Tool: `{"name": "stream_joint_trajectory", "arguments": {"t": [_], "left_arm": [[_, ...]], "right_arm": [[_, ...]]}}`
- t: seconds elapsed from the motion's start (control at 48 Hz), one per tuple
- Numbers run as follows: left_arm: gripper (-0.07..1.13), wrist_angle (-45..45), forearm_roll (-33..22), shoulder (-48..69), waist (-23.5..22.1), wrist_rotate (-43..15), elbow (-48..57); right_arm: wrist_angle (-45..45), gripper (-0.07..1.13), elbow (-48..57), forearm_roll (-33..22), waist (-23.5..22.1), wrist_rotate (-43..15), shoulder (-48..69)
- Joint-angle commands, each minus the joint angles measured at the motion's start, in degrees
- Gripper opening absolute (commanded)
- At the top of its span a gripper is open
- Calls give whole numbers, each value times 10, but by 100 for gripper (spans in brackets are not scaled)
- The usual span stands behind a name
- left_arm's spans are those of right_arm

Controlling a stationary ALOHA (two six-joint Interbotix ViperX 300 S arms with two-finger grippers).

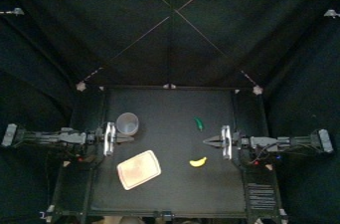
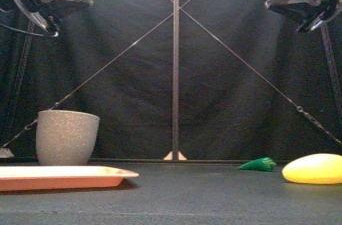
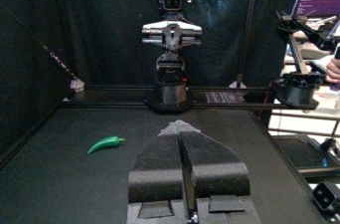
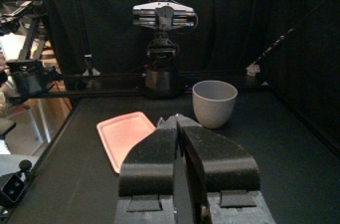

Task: Pick the banana then place it in the grey bowl
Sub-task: Pick the banana

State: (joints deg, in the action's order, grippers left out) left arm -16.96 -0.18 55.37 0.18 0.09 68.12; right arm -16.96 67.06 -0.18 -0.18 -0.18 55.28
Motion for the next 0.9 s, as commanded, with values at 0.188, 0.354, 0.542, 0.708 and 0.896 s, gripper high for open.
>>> {"name": "stream_joint_trajectory", "arguments": {"t": [0.188, 0.354, 0.542, 0.708, 0.896], "left_arm": [[10, -23, 2, -5, 3, -4, 12], [10, -28, 5, -6, 4, -4, 12], [10, -29, 20, -5, 8, -4, 12], [10, -29, 22, -5, 15, -4, 11], [10, -29, 22, -5, 18, -4, 10]], "right_arm": [[61, 6, 28, 1, -9, -6, -130], [134, 6, 10, 19, 10, -12, -234], [197, 9, -36, 30, 53, -13, -308], [248, 34, -69, 37, 65, -13, -339], [258, 70, -78, 66, 66, -13, -373]]}}
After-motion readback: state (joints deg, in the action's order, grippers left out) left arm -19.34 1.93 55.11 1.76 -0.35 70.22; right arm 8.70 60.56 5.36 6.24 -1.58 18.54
